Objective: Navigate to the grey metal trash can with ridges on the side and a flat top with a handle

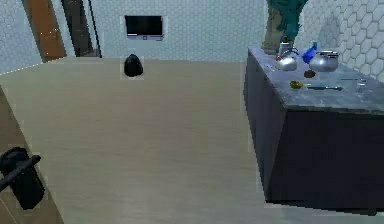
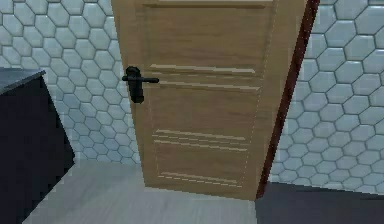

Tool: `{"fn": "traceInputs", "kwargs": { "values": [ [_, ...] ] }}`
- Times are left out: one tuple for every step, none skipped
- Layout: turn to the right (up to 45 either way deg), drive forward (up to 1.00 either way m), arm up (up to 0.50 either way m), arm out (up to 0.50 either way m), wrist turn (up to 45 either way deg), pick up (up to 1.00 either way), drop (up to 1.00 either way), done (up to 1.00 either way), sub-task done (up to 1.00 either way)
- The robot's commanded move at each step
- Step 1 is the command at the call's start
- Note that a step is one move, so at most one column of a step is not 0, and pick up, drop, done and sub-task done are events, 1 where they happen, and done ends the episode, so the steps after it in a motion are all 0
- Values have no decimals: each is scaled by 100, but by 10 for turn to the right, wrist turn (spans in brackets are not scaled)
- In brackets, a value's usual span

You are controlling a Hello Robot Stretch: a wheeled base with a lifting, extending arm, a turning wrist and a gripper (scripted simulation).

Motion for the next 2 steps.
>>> {"fn": "traceInputs", "kwargs": {
  "values": [
    [0,20,0,0,0,0,0,0,0],
    [30,0,0,0,0,0,0,0,0]
  ]
}}
